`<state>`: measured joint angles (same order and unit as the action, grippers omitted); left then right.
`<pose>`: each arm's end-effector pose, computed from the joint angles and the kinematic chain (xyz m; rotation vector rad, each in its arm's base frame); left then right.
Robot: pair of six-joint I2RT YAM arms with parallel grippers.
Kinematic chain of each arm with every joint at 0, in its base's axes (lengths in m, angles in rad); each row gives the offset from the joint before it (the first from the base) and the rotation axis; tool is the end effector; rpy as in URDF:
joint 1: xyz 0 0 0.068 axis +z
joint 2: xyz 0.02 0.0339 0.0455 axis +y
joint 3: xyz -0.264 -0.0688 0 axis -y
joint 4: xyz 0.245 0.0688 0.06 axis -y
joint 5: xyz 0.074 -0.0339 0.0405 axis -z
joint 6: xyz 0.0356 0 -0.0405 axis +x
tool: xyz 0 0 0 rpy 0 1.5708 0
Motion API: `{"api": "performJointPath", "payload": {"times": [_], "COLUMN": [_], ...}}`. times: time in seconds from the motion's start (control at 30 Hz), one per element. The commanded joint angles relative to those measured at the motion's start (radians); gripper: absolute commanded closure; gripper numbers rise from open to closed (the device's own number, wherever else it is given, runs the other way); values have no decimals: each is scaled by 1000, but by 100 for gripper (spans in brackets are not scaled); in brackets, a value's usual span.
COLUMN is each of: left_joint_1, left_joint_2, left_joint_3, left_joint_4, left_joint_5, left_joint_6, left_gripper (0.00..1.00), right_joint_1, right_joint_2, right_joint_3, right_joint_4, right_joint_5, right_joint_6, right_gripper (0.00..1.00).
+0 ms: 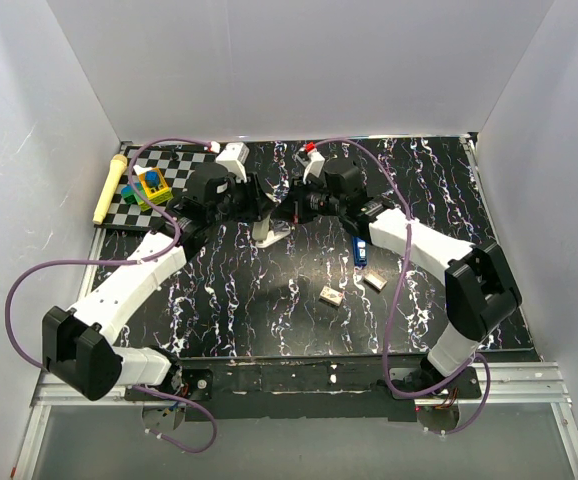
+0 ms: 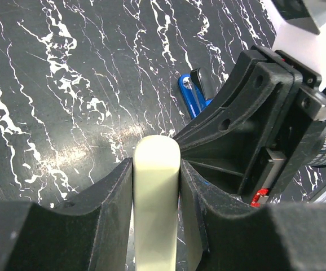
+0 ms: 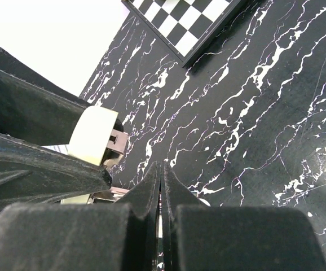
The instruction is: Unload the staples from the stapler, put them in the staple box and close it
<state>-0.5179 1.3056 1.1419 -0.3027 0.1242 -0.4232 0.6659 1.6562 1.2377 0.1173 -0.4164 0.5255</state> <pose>0.2584 -0.1523 0.3384 0.1804 2.1018 -0.7057 0.2998 0.2538 0.3002 -0.4519 1.9784 1.1793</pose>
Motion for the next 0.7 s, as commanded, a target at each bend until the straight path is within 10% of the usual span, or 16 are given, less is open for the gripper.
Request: {"api": "performJointPath", "payload": {"times": [0.0,0.67], "left_joint_1": [16,24], "left_joint_2": [-3,27], "left_joint_3": [-4,-68], "left_joint_4": [42,111], "left_joint_5": [26,-58], "left_joint_6": [-8,-32], "left_gripper": [100,100], "right_joint_1": [0,64], "right_joint_2": [17,28], "right_joint_3": [-15,-187], "right_joint_4": [81,244], "right_joint_5": [-47,-122], "right_joint_6": [24,151], "right_gripper": [99,99]}}
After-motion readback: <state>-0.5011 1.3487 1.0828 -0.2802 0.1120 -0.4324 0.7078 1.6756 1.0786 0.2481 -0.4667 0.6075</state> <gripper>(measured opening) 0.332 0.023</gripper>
